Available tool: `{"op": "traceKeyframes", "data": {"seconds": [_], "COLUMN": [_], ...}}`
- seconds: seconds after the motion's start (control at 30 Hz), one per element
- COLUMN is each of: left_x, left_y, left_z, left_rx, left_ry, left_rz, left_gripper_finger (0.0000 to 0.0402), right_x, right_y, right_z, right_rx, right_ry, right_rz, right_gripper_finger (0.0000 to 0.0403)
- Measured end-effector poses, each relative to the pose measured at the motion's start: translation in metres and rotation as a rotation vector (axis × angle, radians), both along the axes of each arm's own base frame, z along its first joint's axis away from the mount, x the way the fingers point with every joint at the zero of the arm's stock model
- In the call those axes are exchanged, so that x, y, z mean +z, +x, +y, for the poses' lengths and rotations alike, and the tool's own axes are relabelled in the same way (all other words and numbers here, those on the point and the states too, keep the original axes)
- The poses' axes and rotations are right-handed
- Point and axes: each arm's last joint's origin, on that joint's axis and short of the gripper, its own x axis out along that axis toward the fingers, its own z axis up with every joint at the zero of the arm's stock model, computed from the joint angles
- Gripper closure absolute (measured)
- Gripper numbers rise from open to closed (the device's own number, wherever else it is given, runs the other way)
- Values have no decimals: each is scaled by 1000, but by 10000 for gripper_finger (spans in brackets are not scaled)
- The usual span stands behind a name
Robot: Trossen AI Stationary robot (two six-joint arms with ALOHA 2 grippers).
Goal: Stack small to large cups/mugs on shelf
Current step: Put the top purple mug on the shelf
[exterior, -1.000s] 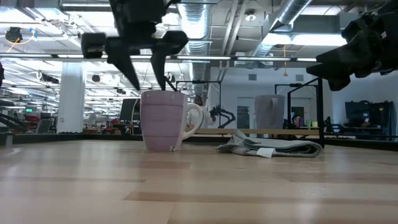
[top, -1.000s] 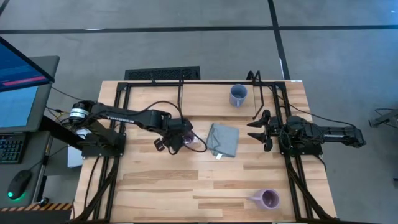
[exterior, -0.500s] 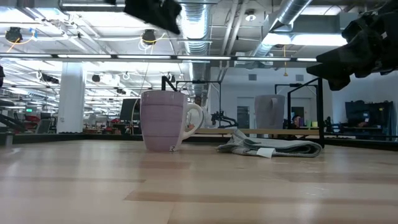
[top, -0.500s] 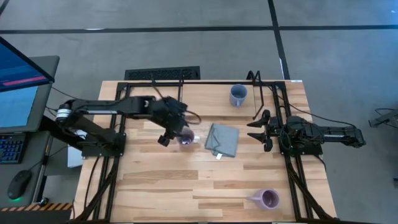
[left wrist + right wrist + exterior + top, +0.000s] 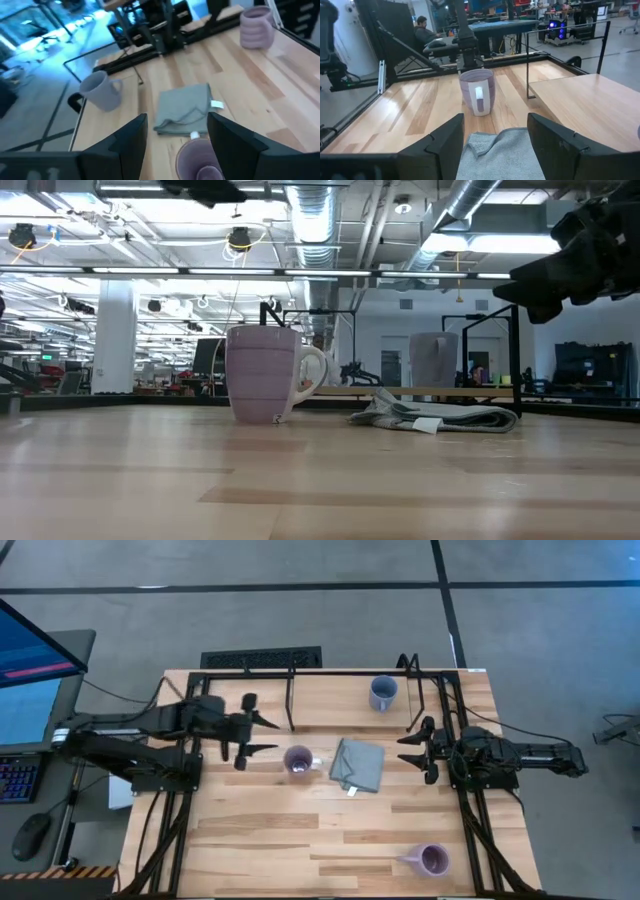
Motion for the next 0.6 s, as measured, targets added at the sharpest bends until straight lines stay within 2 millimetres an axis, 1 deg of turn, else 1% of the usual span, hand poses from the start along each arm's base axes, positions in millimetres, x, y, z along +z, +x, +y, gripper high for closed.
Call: {"op": "traceKeyframes", "data": {"seconds": [0.13,0.23,0.33,0.47,0.6], "left_x": [-27,-44,-59,-77,-89], "left_y": [-20,-31,-40,-48,-53], "left_z": [-1,0,1,-1,-2], "left_rx": [17,84,142,134,129], "left_ry": [-16,-9,-24,-56,-60], "left_rz": [-109,-184,-205,-184,-220], "left_gripper_finger": [203,203,203,203,203], "right_x": [1,8,16,27,35], "right_y": [0,-1,-2,-1,4], "right_z": [0,0,0,0,0], "right_rx": [9,13,15,21,23], "right_ry": [-10,-12,-14,-71,-113], "right_rz": [1,-20,-39,-41,-7], "right_gripper_finger": [163,163,163,163,163]}}
